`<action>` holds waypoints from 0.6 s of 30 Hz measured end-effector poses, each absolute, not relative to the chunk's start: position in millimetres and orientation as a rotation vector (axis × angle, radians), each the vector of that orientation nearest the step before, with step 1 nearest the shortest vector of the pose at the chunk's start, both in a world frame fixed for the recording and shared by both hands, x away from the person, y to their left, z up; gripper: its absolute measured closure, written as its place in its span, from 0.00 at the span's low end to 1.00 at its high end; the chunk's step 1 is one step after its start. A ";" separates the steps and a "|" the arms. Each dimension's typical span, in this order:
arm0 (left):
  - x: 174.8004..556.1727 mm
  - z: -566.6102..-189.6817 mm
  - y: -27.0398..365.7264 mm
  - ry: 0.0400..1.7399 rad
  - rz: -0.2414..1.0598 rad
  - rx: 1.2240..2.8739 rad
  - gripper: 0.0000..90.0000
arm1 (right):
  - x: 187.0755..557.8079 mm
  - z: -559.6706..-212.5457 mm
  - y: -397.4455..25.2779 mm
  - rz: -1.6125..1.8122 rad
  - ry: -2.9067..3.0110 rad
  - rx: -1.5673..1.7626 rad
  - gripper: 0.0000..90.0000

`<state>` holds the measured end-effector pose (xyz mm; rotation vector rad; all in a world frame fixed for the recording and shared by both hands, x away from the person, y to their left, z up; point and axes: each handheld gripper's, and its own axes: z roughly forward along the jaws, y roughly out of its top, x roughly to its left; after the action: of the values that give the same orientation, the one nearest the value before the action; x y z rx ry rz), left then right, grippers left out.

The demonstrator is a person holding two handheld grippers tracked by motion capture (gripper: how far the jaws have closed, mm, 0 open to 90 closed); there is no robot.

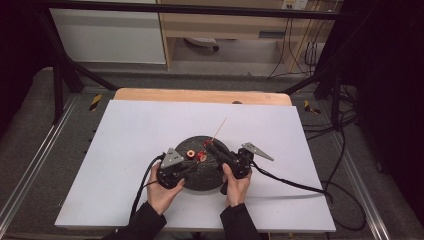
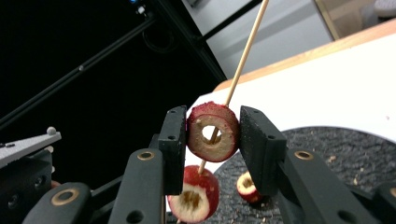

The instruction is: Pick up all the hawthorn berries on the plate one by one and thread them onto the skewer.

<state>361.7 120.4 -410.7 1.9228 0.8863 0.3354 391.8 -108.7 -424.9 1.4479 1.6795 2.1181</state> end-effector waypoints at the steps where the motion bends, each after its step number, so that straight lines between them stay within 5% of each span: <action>1: 361.7 -411.5 120.4 0.886 0.334 1.923 0.99 | 391.5 -425.2 -108.3 2.115 1.690 1.464 0.70; 8: 361.6 -416.3 124.3 0.882 0.321 1.927 0.99 | 393.0 -425.2 -110.1 2.058 1.801 1.460 0.67; 18: 355.0 -418.1 147.4 0.864 0.316 1.950 0.99 | 392.3 -414.9 -132.8 1.844 1.957 1.353 0.31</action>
<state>355.0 147.4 -418.1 1.9500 0.8636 0.3162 392.3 -132.8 -414.9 1.3532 1.9569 1.8438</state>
